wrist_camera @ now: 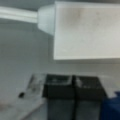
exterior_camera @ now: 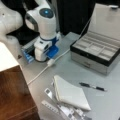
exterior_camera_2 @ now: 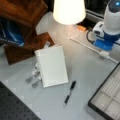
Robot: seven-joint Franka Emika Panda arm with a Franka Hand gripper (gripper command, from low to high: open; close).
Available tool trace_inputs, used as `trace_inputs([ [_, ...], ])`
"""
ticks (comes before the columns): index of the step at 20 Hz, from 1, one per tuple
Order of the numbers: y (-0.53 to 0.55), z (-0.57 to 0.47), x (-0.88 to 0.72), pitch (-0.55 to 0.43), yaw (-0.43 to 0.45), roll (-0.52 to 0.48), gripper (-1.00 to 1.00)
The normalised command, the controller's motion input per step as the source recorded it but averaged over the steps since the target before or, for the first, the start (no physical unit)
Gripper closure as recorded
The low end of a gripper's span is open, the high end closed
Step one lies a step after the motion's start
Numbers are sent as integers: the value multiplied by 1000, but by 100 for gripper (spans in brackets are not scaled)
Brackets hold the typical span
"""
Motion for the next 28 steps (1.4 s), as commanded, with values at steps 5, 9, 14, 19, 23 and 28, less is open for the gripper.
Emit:
trace_inputs([
  [5, -212, -603, -1000, -731, -63, 112, 100],
  [9, -210, -596, -1000, -733, -77, 103, 100],
  [14, -188, -580, -1000, -737, -97, 84, 100],
  [19, -162, -572, -1000, -707, -120, 64, 100],
  [23, -134, -641, -1000, -652, -118, 59, 100],
  [28, -124, -621, -1000, -598, -128, 64, 100],
])
